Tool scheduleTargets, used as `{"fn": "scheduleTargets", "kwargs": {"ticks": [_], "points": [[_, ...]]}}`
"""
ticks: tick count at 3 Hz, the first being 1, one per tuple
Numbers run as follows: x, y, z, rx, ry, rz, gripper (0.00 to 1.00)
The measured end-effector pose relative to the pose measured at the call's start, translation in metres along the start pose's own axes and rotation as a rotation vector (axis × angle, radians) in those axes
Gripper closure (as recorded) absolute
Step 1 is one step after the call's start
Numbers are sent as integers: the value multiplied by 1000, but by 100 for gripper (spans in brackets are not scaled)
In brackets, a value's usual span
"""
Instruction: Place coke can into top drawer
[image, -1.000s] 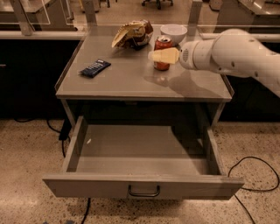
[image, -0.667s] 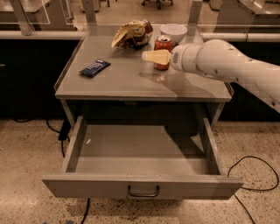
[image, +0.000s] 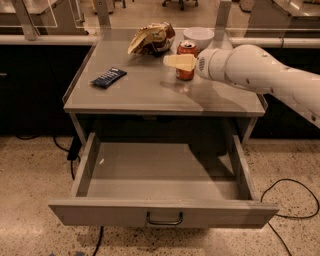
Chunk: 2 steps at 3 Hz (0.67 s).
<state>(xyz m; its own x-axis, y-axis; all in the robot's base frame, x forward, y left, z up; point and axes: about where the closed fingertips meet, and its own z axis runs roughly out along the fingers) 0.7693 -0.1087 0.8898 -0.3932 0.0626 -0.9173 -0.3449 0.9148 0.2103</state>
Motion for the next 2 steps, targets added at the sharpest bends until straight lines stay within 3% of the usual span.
{"fn": "scheduleTargets", "kwargs": {"ticks": [1,2], "points": [[3,14,44,-25,5,-20,0],[3,14,44,-25,4,-20,0]]}}
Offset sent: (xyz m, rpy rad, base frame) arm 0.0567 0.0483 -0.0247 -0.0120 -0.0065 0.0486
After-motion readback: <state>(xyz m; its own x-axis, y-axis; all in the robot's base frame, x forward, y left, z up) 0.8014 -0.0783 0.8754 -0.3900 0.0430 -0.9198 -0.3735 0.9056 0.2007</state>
